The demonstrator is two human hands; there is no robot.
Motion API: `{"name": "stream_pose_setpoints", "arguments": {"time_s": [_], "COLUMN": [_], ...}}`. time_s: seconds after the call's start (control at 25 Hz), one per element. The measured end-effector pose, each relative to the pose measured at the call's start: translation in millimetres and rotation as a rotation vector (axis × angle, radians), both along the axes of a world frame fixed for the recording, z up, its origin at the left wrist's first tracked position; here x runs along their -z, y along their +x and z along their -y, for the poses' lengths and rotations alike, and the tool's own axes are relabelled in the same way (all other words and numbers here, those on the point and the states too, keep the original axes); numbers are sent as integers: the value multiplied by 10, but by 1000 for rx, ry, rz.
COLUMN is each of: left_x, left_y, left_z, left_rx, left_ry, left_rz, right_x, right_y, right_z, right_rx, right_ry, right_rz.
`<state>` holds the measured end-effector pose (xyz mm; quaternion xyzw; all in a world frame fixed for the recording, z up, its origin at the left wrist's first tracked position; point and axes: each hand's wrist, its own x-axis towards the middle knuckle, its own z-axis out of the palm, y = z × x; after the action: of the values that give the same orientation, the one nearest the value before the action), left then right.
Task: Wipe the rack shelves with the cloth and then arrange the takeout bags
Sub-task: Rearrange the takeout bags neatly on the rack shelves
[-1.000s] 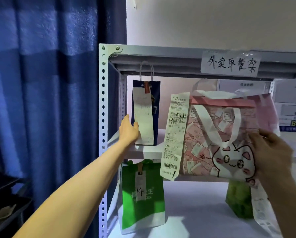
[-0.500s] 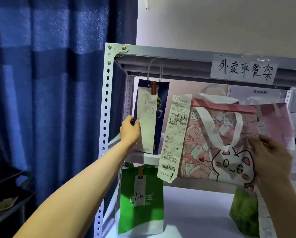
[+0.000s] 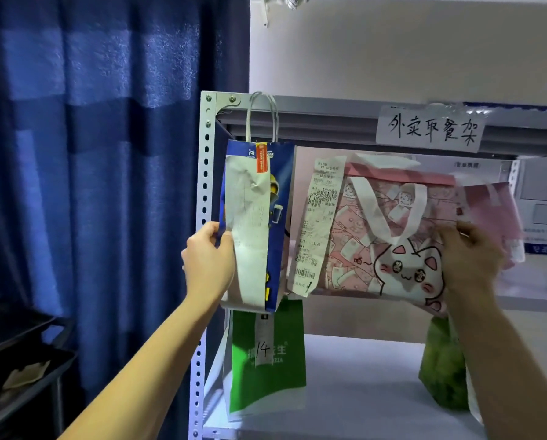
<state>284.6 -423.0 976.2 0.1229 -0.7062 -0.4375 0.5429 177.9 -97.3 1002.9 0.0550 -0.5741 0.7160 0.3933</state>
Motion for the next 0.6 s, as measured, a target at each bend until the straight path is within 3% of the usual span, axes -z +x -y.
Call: {"name": "stream_pose_setpoints", "arguments": {"time_s": [0.6], "left_x": [1133], "left_y": [1122], "left_z": [57], "left_rx": [-77], "left_ry": [115], "left_rz": [166], "right_x": [-111], "right_y": [-423], "right_z": [1157], "right_rx": [-95], "right_ry": [81], "right_rz": [-41]}}
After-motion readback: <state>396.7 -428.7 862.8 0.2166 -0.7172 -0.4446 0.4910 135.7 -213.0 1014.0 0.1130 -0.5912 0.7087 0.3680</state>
